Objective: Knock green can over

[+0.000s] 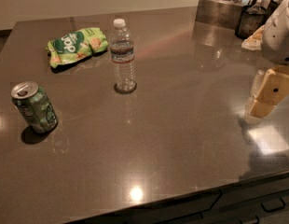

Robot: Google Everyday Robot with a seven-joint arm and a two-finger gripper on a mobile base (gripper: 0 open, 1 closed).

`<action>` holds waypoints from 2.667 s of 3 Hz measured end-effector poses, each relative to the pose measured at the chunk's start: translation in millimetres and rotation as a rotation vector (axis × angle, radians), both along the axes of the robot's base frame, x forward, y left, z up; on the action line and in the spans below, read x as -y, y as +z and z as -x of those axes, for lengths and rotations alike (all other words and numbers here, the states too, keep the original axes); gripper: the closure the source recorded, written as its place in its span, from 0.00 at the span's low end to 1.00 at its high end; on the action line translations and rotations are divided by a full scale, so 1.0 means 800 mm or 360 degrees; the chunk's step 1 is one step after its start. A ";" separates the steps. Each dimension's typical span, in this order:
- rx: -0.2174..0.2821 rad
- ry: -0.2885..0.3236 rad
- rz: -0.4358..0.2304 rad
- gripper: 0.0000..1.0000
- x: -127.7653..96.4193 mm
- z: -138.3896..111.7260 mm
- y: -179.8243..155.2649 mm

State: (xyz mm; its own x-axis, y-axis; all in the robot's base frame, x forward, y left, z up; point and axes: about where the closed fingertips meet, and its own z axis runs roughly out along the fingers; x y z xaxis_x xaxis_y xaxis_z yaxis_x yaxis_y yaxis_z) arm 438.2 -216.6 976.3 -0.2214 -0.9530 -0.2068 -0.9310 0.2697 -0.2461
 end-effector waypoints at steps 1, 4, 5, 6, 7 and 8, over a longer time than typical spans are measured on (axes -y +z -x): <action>-0.0001 0.0007 -0.0002 0.00 -0.002 0.000 0.001; 0.0025 0.0211 -0.0355 0.00 -0.085 0.009 0.005; 0.0026 0.0289 -0.0584 0.00 -0.142 0.014 0.008; 0.0038 0.0282 -0.0801 0.00 -0.220 0.013 0.001; 0.0067 0.0194 -0.0934 0.00 -0.270 0.005 -0.009; 0.0115 0.0133 -0.1073 0.00 -0.325 -0.005 -0.019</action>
Offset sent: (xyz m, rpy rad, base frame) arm -0.0016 0.0091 -0.0035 0.0055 0.0303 0.0308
